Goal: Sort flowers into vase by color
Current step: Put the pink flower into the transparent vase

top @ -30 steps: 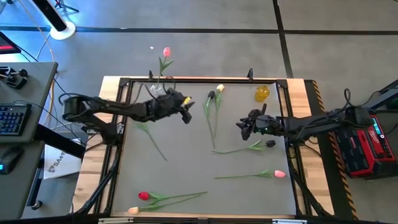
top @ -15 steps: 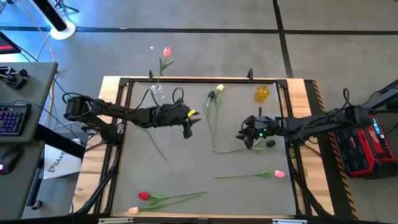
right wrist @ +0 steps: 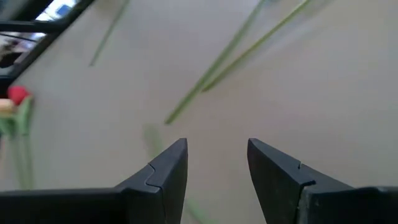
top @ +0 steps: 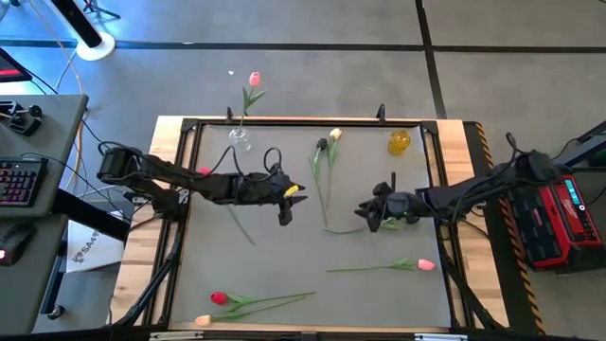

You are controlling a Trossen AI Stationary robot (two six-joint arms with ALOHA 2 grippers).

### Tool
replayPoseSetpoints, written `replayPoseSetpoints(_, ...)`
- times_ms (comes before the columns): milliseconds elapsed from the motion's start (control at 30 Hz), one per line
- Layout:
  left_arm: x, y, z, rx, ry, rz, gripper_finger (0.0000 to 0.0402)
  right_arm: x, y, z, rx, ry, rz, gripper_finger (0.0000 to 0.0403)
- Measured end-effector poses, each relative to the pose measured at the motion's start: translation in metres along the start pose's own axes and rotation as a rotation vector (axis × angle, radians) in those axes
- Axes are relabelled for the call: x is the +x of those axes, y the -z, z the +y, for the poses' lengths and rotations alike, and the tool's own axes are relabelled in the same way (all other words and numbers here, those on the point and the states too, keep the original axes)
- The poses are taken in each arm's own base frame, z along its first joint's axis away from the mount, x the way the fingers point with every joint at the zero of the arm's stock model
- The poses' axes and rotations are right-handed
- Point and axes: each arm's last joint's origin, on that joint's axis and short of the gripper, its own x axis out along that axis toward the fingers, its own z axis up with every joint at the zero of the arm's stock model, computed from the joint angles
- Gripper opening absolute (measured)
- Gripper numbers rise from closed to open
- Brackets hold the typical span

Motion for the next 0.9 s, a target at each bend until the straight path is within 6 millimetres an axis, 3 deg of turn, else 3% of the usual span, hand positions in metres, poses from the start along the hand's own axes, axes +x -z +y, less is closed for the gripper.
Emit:
replayPoseSetpoints(333, 0.017, 0.029, -0.035, -0.003, 0.063, 0.029, 0.0119, 0.0, 0.041, 0.026, 0.059, -0.041, -0.01, 0.0156)
replayPoseSetpoints(533, 0.017, 0.035, -0.043, -0.036, 0.07, 0.054, 0.0119, 0.002, 0.055, 0.031, 0.103, -0.046, -0.019, 0.0156)
replayPoseSetpoints(700, 0.016, 0.037, -0.04, -0.039, 0.014, 0.071, 0.0119, 0.006, 0.058, 0.027, 0.098, 0.0, -0.038, 0.0156)
replayPoseSetpoints(900, 0.02, 0.035, -0.029, -0.08, -0.038, 0.067, 0.0119, 0.01, 0.045, 0.024, 0.158, -0.037, 0.041, 0.0156)
